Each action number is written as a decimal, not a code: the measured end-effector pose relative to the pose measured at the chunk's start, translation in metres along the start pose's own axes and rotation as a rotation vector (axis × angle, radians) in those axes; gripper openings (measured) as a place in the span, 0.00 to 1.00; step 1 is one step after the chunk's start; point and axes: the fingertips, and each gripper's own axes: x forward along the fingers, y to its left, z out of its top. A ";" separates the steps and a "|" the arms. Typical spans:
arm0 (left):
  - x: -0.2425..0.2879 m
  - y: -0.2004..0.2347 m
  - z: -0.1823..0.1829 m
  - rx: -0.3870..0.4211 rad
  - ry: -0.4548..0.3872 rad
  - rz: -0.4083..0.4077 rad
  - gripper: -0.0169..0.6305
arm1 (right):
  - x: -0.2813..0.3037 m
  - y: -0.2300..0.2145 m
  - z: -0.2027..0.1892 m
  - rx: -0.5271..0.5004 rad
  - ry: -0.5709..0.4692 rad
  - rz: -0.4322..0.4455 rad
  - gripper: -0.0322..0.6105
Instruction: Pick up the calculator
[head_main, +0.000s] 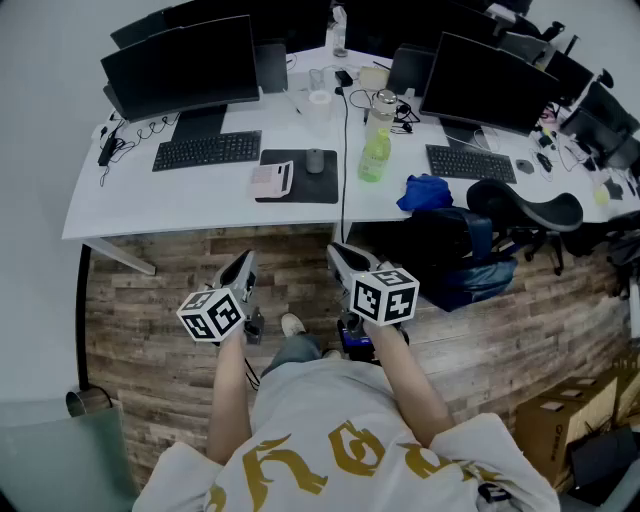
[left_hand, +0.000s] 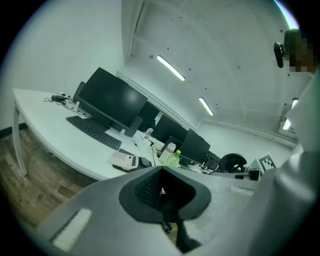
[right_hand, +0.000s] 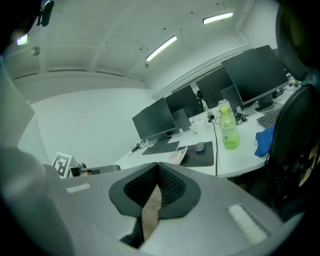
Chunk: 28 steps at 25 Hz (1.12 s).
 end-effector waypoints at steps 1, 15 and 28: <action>-0.002 0.000 -0.001 0.014 0.006 0.016 0.03 | -0.003 -0.002 -0.001 0.002 0.002 -0.002 0.09; -0.011 0.011 0.008 0.035 -0.032 0.067 0.12 | 0.001 -0.008 0.009 0.082 -0.077 0.021 0.23; 0.105 0.131 0.041 0.069 0.180 -0.043 0.18 | 0.129 -0.056 0.008 0.207 -0.046 -0.190 0.25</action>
